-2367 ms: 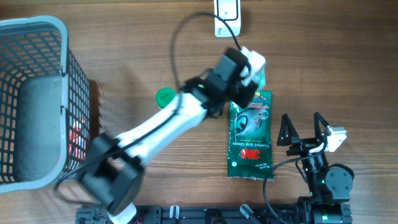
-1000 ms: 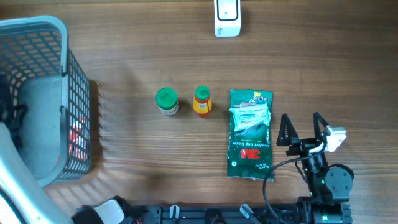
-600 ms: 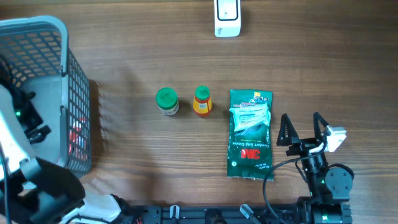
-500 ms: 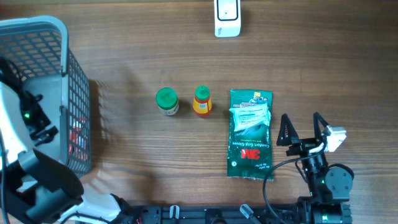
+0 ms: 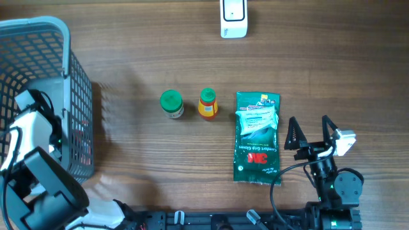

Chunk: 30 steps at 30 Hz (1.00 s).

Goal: Scan the item barcode
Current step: 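Reach the left gripper into the basket and grasp the red stick pack, then lift the red stick pack out and lay it below the jars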

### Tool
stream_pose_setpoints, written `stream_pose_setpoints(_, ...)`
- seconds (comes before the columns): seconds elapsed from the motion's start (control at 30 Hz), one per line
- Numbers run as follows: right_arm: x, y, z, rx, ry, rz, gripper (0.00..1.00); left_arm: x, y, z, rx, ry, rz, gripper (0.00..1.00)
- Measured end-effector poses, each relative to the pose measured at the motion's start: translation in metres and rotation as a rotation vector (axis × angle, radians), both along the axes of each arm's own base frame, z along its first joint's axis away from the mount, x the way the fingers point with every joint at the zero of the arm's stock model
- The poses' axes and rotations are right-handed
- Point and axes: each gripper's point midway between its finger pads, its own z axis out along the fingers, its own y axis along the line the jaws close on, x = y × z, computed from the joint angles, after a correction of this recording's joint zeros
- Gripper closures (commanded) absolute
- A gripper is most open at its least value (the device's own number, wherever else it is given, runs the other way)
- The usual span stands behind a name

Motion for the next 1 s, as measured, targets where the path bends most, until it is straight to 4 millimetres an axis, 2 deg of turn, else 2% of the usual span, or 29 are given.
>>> stream_pose_setpoints(0.03,0.0,0.0,0.0,0.0,0.0,0.0,0.0,0.0,0.001,-0.001,0.01,-0.007,-0.002,0.89)
stream_pose_setpoints(0.07,0.0,0.0,0.0,0.0,0.0,0.0,0.0,-0.004,-0.001,-0.004,0.012,-0.001,-0.001,0.96)
stream_pose_setpoints(0.23,0.0,0.0,0.0,0.0,0.0,0.0,0.0,0.0,0.006,-0.003,0.05,-0.02,-0.005,0.96)
stream_pose_setpoints(0.4,0.0,0.0,0.0,0.0,0.0,0.0,0.0,0.008,0.016,0.004,0.061,-0.025,-0.098,0.96)
stream_pose_setpoints(0.5,0.0,0.0,0.0,0.0,0.0,0.0,0.0,0.023,0.029,0.031,0.087,-0.057,-0.174,0.96)
stream_pose_setpoints(0.53,0.0,0.0,0.0,0.0,0.0,0.0,0.0,0.029,0.034,0.044,0.099,-0.069,-0.194,0.96)
stream_pose_setpoints(0.6,0.0,0.0,0.0,0.0,0.0,0.0,0.0,0.052,0.054,0.106,0.208,-0.166,-0.249,0.96)
stream_pose_setpoints(0.67,0.0,0.0,0.0,0.0,0.0,0.0,0.0,0.066,0.063,0.177,0.325,-0.268,-0.304,0.96)
stream_pose_setpoints(0.77,0.0,0.0,0.0,0.0,0.0,0.0,0.0,0.076,0.052,0.276,0.47,-0.441,-0.424,0.96)
stream_pose_setpoints(0.83,0.0,0.0,0.0,0.0,0.0,0.0,0.0,0.075,0.029,0.321,0.533,-0.537,-0.532,0.96)
stream_pose_setpoints(0.9,0.0,0.0,0.0,0.0,0.0,0.0,0.0,0.074,-0.005,0.342,0.542,-0.595,-0.664,0.96)
stream_pose_setpoints(1.0,0.0,0.0,0.0,0.0,0.0,0.0,0.0,0.074,-0.071,0.342,0.469,-0.618,-0.896,0.96)
